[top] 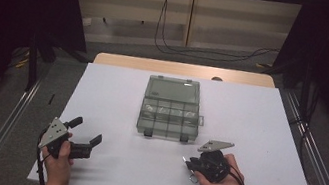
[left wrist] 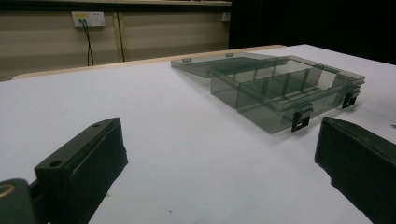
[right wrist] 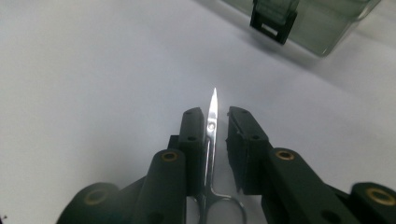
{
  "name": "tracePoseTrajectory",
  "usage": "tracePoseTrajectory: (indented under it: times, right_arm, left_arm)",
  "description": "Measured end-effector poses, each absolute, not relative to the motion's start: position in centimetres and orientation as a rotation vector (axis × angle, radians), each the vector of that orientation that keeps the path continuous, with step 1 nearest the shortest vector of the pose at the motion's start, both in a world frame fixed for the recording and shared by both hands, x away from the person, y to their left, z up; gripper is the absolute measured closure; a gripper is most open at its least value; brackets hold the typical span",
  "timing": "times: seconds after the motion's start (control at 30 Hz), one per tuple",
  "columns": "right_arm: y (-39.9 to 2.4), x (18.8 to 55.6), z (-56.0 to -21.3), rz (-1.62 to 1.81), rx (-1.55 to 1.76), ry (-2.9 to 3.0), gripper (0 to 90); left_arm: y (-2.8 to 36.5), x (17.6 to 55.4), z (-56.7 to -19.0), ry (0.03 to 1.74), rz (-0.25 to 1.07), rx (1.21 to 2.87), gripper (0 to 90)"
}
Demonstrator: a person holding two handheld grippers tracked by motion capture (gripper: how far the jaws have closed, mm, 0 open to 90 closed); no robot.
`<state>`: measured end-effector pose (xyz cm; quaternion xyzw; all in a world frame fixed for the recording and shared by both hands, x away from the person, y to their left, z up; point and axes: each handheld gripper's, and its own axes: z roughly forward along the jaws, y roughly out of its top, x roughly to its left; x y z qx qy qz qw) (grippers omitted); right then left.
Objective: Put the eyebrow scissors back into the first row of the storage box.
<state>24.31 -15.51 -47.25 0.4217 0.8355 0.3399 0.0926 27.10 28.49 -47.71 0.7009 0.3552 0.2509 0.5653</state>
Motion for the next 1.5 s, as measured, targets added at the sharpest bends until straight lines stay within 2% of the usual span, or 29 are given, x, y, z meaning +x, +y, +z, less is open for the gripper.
tracePoseTrajectory:
  times: [0.23,0.93,1.03,1.5]
  right_arm:
    - [-14.7,23.4,-47.6,0.955,1.231,2.408,85.2]
    - [-15.5,25.0,-47.0,1.016,1.334,2.469,85.7]
    - [-15.8,24.9,-46.5,1.014,1.352,2.434,89.8]
    - [-15.8,25.2,-46.7,0.974,1.394,2.462,90.0]
  left_arm:
    - [28.3,27.1,-47.7,0.848,0.585,1.638,1.6]
    - [28.3,27.1,-47.7,0.842,0.588,1.64,1.6]
    - [28.3,27.1,-47.7,0.842,0.592,1.643,1.6]
    - [28.3,27.1,-47.7,0.843,0.587,1.64,1.7]
